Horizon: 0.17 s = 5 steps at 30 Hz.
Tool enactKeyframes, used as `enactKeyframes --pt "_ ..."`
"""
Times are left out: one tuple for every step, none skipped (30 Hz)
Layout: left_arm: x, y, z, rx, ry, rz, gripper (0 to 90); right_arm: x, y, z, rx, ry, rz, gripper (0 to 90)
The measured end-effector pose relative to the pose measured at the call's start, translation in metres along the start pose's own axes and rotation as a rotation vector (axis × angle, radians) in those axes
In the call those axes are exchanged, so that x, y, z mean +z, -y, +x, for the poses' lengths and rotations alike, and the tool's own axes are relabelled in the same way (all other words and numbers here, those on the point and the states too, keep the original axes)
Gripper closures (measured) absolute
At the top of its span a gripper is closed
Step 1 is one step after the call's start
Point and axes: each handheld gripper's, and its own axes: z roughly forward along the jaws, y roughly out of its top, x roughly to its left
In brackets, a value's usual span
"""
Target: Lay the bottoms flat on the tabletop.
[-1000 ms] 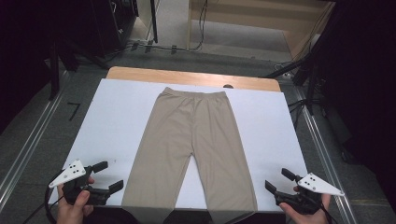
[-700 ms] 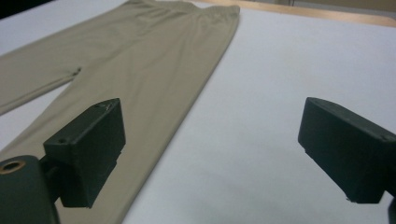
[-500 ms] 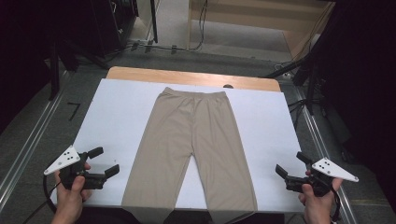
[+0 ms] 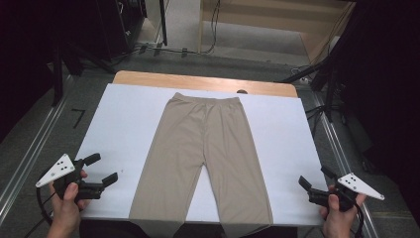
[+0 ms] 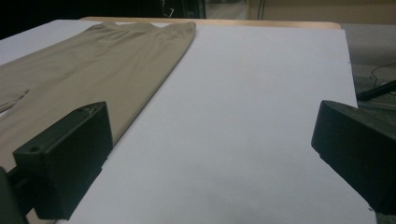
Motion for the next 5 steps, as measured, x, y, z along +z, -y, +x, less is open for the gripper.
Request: enactKeyframes --pt "-0.0011 0.0008 0.0003 -0.006 0.002 -0.002 0.0 -0.0005 0.0011 0.0001 0.001 0.004 0.002 0.0" --pt "-0.0016 0.0013 0.0003 -0.002 -0.002 0.002 0.0 -0.0010 0.0017 0.0003 0.000 0.004 0.003 0.0" --pt "-0.0017 0.0016 0.0000 0.000 -0.003 0.006 0.0 -0.0012 0.0019 0.0009 0.000 0.001 0.004 0.0" --pt "-0.0014 0.0017 -0.0003 0.000 -0.001 0.004 0.0 -0.0013 0.0016 0.0017 -0.004 0.000 0.006 0.0" --pt "-0.0012 0.0015 -0.0009 -0.002 -0.003 0.006 0.0 -0.0010 0.0010 0.0028 -0.008 0.000 0.005 0.0"
